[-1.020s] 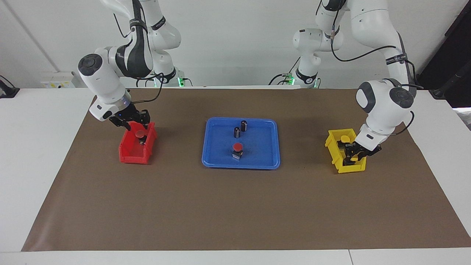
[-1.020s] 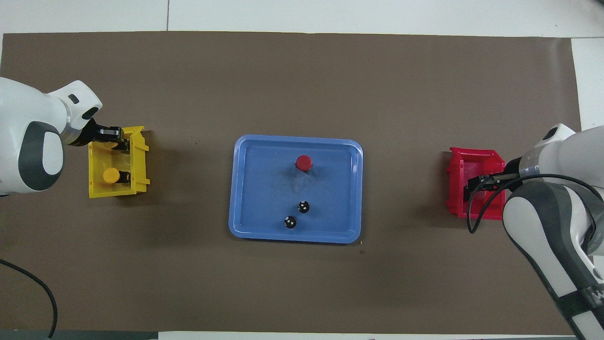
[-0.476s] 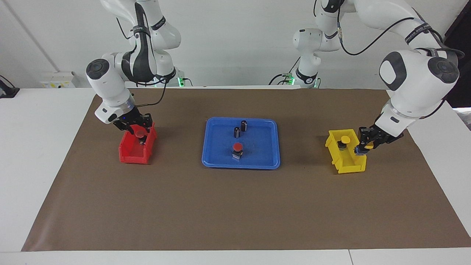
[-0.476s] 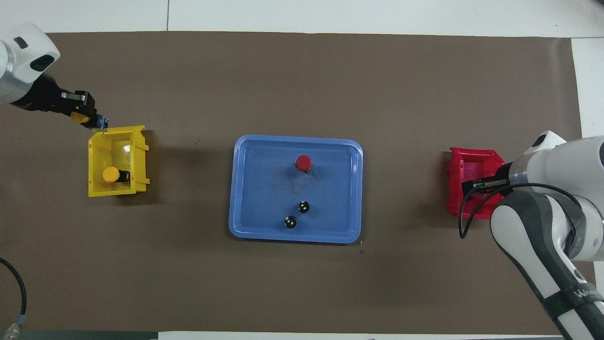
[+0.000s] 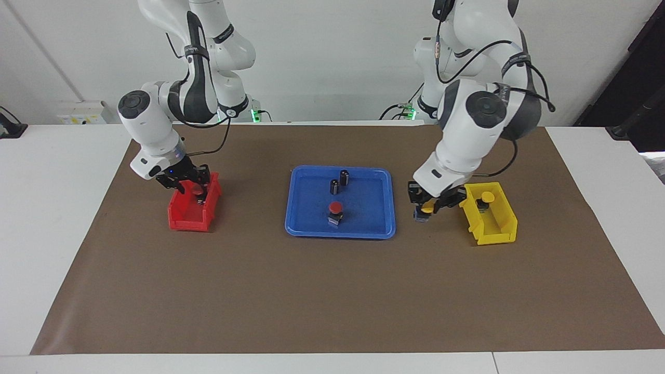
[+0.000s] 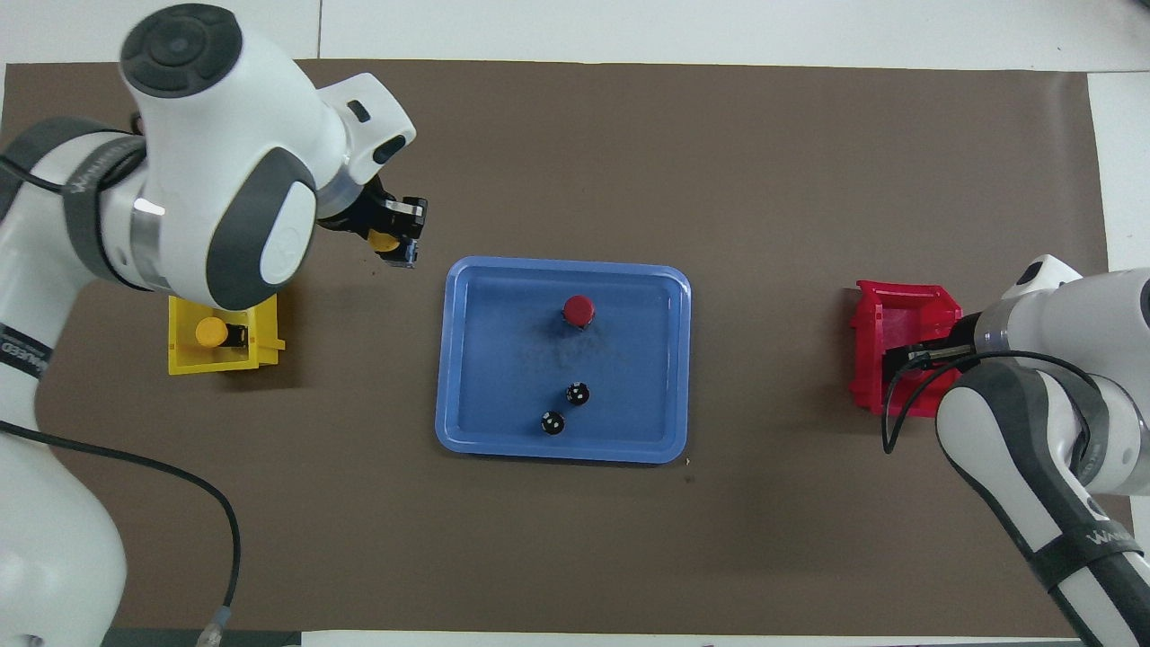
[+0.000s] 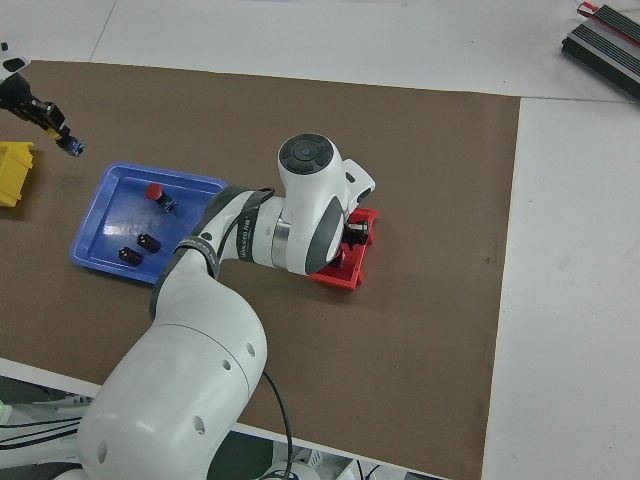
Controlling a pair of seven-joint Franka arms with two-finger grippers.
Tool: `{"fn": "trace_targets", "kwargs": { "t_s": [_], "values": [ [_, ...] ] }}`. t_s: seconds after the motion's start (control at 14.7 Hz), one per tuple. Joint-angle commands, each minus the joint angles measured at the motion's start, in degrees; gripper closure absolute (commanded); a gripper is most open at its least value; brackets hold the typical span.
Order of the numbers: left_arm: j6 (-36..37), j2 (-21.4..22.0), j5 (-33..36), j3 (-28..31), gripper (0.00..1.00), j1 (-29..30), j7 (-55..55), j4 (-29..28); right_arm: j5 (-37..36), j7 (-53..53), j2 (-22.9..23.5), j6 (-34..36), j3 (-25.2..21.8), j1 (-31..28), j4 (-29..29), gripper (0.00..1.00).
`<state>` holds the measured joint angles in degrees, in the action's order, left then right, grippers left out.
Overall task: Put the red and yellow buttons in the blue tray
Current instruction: 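Set the yellow button in the tray while the right gripper grasps another red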
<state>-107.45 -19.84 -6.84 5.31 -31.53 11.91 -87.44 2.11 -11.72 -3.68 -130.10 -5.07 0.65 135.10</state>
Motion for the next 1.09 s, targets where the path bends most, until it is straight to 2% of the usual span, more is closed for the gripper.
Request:
{"fn": "trace_targets", "kwargs": {
  "t_s": [0.0, 0.27, 0.48, 0.54, 0.61, 0.68, 0.75, 0.82, 0.95, 1.02],
  "values": [
    [-6.17, 0.6, -4.14, 1.02, 0.99, -4.22, 3.11, -4.48, -0.18, -1.11, -0.98, -1.47, 0.5, -0.65, 1.66, 0.31],
    [-9.96, -3.0, -4.32, 1.02, 0.99, -7.66, 5.5, -6.34, -0.18, -1.37, -0.63, -4.1, 0.5, -0.82, 3.68, 0.34],
    [-14.71, -3.1, -4.41, 0.93, 0.99, -8.01, 5.58, -10.81, -0.18, -1.2, -0.63, -4.28, 0.58, -0.65, 3.94, 0.51],
    [-14.98, -3.01, -4.41, 0.93, 0.98, -8.1, 5.67, -11.61, -0.18, -1.11, -0.71, -4.37, 0.58, -0.56, 4.2, 0.61],
    [-15.16, -2.92, -4.41, 0.93, 0.94, -8.19, 5.67, -11.88, -0.18, -1.02, -0.72, -4.28, 0.58, -0.56, 4.21, 0.71],
    [-15.77, -2.83, -4.49, 0.85, 0.7, -8.63, 7.24, -12.23, -0.18, -1.02, -0.63, -4.11, 0.58, -0.47, 4.03, 0.78],
    [-17.17, -2.75, -4.58, 0.93, 0.38, -9.24, 10.73, -12.75, -0.18, -1.02, -0.54, -3.5, 0.58, -0.47, 3.51, 0.79],
    [-17.61, -2.74, -4.58, 0.93, 0.19, -9.33, 12.6, -12.5, -0.18, -1.11, -0.19, -1.92, 0.5, -0.3, 1.59, 0.79],
    [-16.48, -2.31, -4.58, 0.93, 0.1, -9.25, 13.05, -11.71, -0.18, -1.28, 1.47, 6.05, 0.5, -0.56, -4.81, 0.79],
    [-14.82, -1.09, -4.58, 1.02, 0.09, -8.99, 12.88, -11.44, -0.35, -1.37, 2.26, 10.61, 0.5, -0.65, -8.5, 0.79]
  ]
}}
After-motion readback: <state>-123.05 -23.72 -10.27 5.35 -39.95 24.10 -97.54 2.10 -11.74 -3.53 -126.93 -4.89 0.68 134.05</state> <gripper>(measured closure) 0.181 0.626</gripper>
